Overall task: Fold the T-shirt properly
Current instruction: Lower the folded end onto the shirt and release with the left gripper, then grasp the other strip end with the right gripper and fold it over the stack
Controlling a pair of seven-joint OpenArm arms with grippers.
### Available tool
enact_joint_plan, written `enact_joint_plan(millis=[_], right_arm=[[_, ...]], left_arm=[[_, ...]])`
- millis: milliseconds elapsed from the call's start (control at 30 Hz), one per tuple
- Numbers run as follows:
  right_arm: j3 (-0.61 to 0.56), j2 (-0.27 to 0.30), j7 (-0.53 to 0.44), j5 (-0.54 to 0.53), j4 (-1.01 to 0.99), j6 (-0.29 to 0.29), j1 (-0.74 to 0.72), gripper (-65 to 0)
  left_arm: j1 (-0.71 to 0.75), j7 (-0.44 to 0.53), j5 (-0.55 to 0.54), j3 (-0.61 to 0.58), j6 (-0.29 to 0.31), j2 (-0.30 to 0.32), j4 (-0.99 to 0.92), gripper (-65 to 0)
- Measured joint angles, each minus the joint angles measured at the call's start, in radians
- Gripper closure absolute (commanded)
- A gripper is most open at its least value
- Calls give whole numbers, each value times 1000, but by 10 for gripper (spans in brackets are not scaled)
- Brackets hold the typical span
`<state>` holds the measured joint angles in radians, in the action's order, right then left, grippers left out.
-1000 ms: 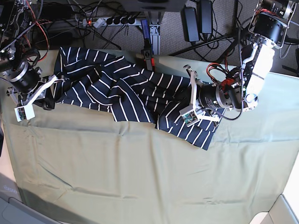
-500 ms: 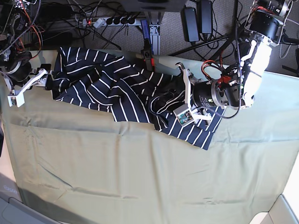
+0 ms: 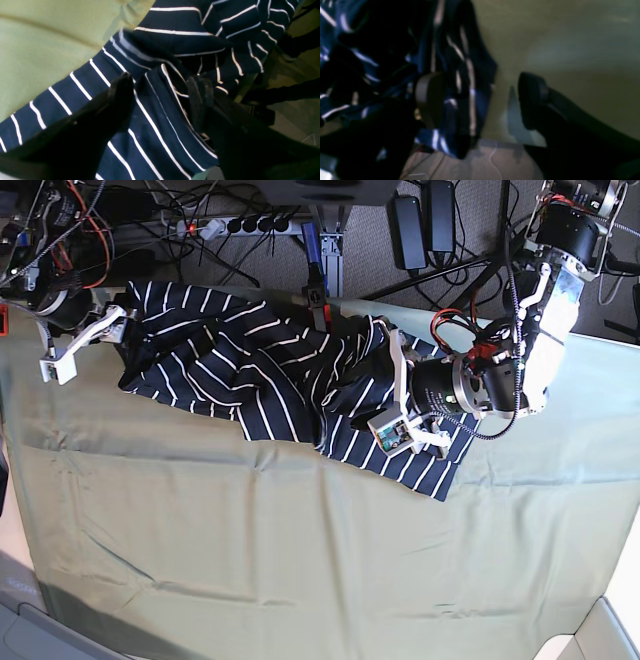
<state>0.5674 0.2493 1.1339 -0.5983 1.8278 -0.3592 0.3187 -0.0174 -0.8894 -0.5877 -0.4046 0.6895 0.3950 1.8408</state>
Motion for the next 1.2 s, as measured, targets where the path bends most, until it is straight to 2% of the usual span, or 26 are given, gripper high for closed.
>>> enact_joint_plan(millis=[200, 467, 500, 533, 633, 833, 933, 1033, 1133, 1200], right_arm=[[0, -47, 0, -16, 0, -3, 0, -445], [0, -50, -12, -15, 0, -3, 0, -433], [0, -50, -13, -15, 0, -3, 0, -381], [0, -50, -17, -15, 0, -3, 0, -298], [0, -50, -27, -15, 0, -3, 0, 0], [0, -50, -47, -14, 0, -3, -1, 0], [1, -44, -58, -8, 0, -3, -6, 0], [14, -10, -63, -11, 8, -3, -12, 0], [18, 32, -56, -73, 35, -4, -21, 0], [22, 38, -25, -114, 51, -11, -49, 0]], left_arm=[[-2, -1, 0, 0, 0, 1, 0, -378], [-2, 0, 0, 0, 0, 1, 0, -378], [-2, 0, 0, 0, 0, 1, 0, -378], [-2, 0, 0, 0, 0, 1, 0, -378], [-2, 0, 0, 0, 0, 1, 0, -378], [-2, 0, -1, 16, 0, 0, 0, -376], [-2, -2, -3, 94, 0, 0, 0, -376], [-2, -3, -10, 199, 0, 6, 0, -376], [-2, -2, -49, 277, 0, 44, 0, -376], [-3, -1, -49, 309, 0, 72, -5, -376]])
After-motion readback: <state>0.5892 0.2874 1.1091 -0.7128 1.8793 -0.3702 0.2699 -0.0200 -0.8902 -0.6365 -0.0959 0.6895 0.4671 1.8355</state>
